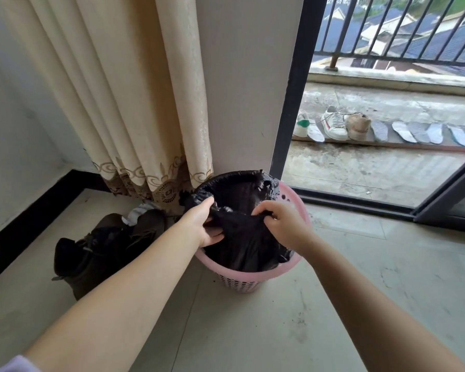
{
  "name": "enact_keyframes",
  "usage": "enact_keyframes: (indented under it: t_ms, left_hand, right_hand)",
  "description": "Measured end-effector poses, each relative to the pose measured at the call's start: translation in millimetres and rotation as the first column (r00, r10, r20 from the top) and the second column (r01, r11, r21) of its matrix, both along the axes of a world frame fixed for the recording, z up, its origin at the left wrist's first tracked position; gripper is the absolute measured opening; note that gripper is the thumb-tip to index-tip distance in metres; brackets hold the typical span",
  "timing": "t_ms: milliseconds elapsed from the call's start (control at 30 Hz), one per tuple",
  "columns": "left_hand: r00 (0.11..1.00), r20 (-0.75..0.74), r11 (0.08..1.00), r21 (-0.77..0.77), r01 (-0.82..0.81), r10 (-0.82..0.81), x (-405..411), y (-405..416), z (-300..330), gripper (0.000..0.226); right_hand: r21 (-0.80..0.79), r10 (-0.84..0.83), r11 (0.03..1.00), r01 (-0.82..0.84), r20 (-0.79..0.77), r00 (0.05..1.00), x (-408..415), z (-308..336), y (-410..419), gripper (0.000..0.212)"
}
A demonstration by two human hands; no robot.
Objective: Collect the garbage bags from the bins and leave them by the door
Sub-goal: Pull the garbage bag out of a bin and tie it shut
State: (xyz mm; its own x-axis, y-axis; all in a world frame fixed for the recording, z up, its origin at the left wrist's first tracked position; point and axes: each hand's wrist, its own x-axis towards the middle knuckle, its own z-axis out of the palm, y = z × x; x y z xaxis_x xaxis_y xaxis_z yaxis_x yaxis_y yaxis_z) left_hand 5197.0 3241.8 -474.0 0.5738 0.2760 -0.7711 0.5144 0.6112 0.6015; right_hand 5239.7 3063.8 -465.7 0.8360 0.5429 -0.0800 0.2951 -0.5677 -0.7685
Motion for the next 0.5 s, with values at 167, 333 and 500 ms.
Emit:
enact_keyframes:
  t_ms: [167, 333, 500]
  left_hand:
    - [0.936, 0.064, 0.937, 0.020, -0.348, 0.346, 12.3, 18.0, -7.2, 0.051]
    - [0.903, 0.151, 0.901, 0.106, -0.420, 0.403, 9.7, 13.7, 3.2, 0.017]
    - [0.951, 0.250, 0.749, 0.661, -0.032, -0.180, 5.3, -2.8, 16.3, 0.019]
  right_hand:
    - [0.111, 0.034, 0.994, -0.006, -0.250, 0.968, -0.7, 0.8, -6.5, 0.046]
    - [0.143, -0.300, 0.921, 0.362, -0.330, 0.895, 14.7, -7.0, -21.1, 0.047]
    - [0.031, -0.363, 0.923, 0.383, -0.260, 0.895, 15.3, -7.8, -13.2, 0.021]
